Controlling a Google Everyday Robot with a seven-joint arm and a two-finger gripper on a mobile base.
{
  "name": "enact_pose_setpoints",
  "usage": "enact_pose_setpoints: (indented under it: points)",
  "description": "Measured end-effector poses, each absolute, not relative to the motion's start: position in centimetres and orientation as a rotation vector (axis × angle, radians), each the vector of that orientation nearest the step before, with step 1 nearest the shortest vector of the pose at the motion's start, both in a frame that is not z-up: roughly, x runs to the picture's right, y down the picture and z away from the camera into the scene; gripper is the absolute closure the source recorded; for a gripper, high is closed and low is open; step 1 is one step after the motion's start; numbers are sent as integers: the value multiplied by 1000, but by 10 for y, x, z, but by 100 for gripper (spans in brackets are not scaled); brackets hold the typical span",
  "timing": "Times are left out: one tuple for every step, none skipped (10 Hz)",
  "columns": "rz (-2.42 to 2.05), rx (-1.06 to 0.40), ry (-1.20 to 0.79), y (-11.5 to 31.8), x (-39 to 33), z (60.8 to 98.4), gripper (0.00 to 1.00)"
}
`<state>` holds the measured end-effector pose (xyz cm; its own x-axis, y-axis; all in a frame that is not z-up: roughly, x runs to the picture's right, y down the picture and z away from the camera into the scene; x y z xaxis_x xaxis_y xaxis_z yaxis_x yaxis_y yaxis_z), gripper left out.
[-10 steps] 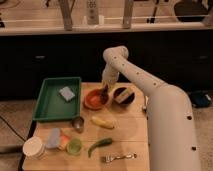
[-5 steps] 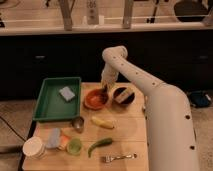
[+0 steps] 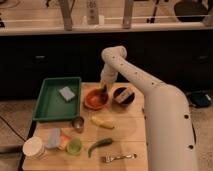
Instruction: Place grapes in red bowl
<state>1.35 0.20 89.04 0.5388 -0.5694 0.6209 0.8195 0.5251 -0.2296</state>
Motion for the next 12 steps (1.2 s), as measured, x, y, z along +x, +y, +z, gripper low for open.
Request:
enact_pose_setpoints:
  points:
    - [-877, -544, -516, 2, 13, 890, 100]
    - [-879, -544, -517, 2, 13, 890, 100]
    - [-881, -543, -519, 2, 12, 890, 100]
    - [-882, -543, -521, 2, 11, 890, 100]
    - [-884, -543, -523, 2, 10, 890, 100]
    - [-885, -543, -524, 2, 10, 890, 100]
    - [-886, -543, -525, 2, 10, 890, 100]
    - [-887, -542, -527, 3, 10, 890, 100]
    - [-888, -542, -528, 3, 9, 890, 100]
    - [-890, -542, -530, 3, 9, 890, 100]
    - [-891, -542, -531, 3, 8, 889, 100]
    - [-892, -542, -533, 3, 8, 889, 100]
